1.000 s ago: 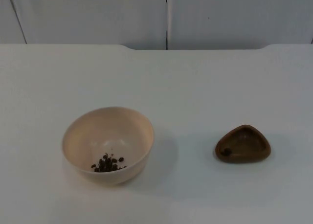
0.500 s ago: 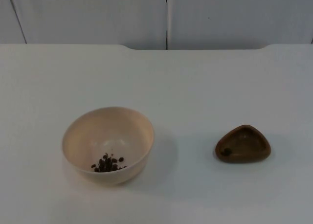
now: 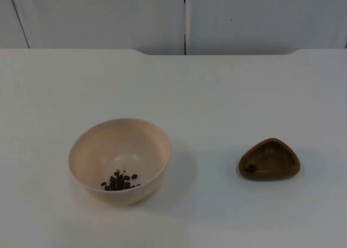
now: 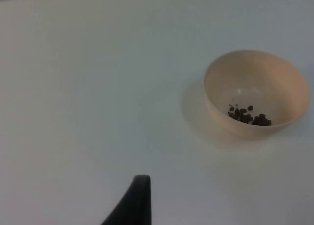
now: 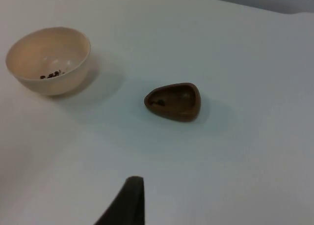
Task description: Pick up the bowl with the left hand and pour the coffee beans from the cup into the bowl with the right hand.
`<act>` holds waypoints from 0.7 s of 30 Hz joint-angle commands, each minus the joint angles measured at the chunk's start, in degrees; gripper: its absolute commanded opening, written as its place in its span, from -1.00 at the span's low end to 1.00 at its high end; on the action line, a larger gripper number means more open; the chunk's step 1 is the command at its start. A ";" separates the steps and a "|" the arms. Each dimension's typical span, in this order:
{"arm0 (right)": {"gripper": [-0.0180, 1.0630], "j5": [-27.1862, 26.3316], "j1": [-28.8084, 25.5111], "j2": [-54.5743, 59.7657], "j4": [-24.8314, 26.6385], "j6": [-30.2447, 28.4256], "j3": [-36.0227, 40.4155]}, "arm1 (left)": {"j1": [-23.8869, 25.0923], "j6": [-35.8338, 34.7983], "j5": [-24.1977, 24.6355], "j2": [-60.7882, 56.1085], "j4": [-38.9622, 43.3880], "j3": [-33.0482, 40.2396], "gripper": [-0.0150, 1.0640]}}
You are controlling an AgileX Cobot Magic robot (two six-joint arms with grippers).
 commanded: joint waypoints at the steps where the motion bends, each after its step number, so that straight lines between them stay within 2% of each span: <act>1: 0.99 -0.56 -0.19 -0.16 -0.21 0.05 0.09 | 0.20 -0.32 -0.42 -0.34 0.22 0.18 0.97; 21: 0.99 -0.71 -0.19 -0.16 -0.21 0.05 0.09 | 0.20 -0.32 -0.42 -0.34 0.22 0.18 0.97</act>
